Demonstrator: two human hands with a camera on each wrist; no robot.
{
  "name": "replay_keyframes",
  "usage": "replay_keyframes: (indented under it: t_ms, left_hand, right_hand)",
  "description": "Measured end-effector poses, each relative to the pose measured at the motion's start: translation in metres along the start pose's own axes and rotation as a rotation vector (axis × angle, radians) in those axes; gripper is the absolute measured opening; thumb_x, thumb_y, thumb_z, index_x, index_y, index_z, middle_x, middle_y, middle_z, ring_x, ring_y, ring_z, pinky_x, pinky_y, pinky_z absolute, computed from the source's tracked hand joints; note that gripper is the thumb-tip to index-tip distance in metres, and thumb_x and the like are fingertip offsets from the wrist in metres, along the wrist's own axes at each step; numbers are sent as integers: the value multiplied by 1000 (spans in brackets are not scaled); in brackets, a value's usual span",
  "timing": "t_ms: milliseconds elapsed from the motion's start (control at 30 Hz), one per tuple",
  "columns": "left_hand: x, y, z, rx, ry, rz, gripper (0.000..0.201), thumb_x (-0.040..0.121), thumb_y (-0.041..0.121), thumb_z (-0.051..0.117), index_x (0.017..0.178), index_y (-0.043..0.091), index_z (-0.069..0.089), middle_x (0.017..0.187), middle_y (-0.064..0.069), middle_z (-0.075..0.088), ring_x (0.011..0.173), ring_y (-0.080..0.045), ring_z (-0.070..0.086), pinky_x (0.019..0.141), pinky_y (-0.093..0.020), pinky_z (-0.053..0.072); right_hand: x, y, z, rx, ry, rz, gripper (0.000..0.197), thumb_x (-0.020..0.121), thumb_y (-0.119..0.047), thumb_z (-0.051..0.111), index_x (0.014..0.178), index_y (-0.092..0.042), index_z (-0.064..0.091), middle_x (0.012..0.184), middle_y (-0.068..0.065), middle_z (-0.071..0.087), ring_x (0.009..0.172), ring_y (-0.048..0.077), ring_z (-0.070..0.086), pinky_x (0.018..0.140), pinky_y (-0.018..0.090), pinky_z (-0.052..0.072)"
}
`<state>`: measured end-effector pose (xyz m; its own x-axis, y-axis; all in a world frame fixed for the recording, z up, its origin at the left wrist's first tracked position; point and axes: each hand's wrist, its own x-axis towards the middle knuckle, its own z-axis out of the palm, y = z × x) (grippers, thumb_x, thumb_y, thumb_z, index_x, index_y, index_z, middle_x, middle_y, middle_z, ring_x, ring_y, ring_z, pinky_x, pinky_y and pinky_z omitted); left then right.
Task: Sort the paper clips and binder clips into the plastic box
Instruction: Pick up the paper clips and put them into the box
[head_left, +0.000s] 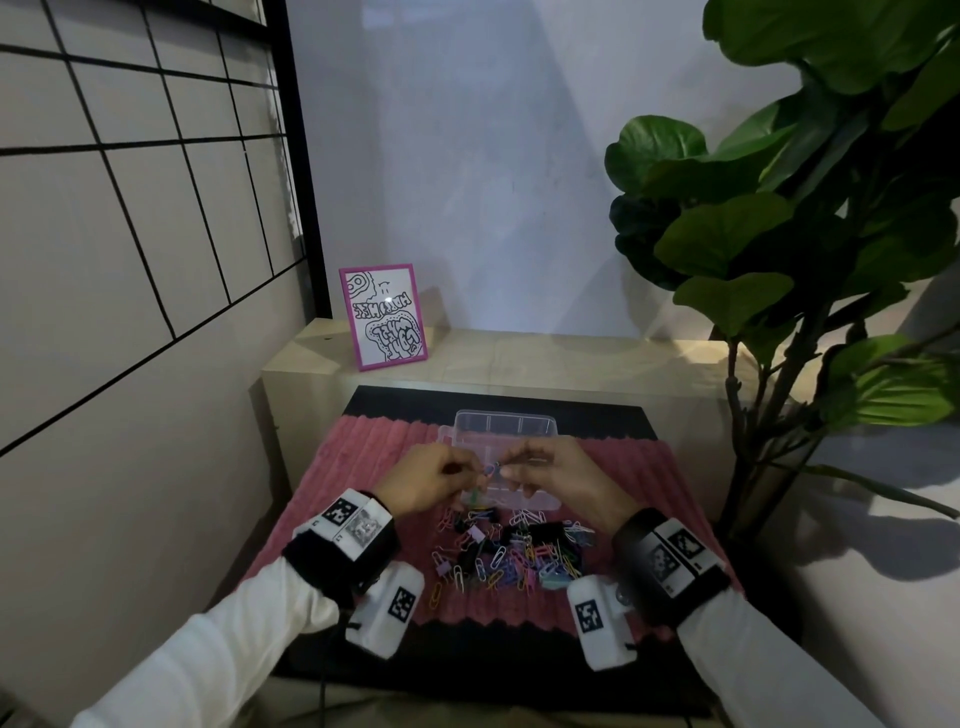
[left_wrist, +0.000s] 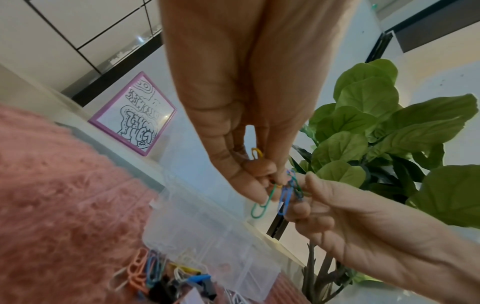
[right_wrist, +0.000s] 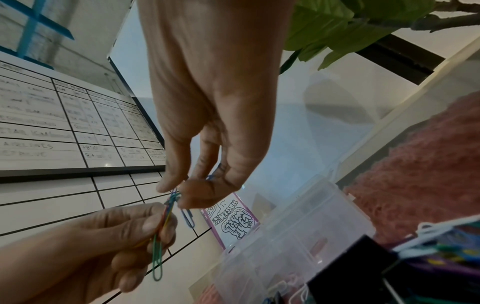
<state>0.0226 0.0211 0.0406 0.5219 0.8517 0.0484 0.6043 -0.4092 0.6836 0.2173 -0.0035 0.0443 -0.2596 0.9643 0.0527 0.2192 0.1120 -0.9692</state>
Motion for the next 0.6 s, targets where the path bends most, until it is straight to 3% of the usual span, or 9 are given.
replay_keyframes:
  t_ms: [100,233,267,333,400,500,600]
  left_hand:
    - [1,4,0,89,18,16,16,90,24,54,94,15,67,71,9,63,54,6,58,53,-3,40]
    - [0,4,0,188,47,35,20,90,22,53,100,14,68,92,-3,70,82,-15,65,67,-14,43]
    - [1,3,1,186,55,30,20,89,22,53,99,13,68,90,-3,70,80,-14,65,65,-13,42]
    - [6,3,1,130,75,6,19,89,22,55,96,10,68,79,0,67,65,1,61,55,-4,39]
    - [14,2,-1,0,82,-45,19,88,17,57,96,2,66,70,4,61,51,10,56,50,-3,41]
    - [26,0,-11,-219,87,-126,12,85,10,59,91,1,63,70,3,60,48,3,58,52,-9,48]
    - [38,-7,-18,-377,145,-210,6,84,7,60,78,8,61,69,-4,60,48,-5,58,53,-16,52]
  right_hand:
    - [-1,-1,1,-39,37,-14,16,77,-1,69,71,-15,64,63,2,59,48,1,52,50,16,42]
    - [1,-7,-1,-319,44,-28,21,78,-6,69,67,-22,61,61,-6,57,45,-5,48,48,8,37]
    - [2,-8,-1,-380,46,-31,18,79,-7,68,69,-20,61,63,-9,57,47,-6,49,48,5,37]
    - [8,-13,-2,-409,47,-32,11,81,-6,66,77,-14,61,65,-8,57,51,-4,50,48,5,38]
    - [15,-19,-3,-381,47,-23,5,82,-3,64,84,-7,61,63,-3,58,46,-3,52,47,7,41]
    - [27,-26,-5,-310,87,-22,5,81,3,63,84,0,59,64,5,61,43,-3,57,50,10,49]
    - [40,-27,-6,-264,161,-29,15,80,8,62,76,-6,57,66,11,61,45,2,60,51,13,52]
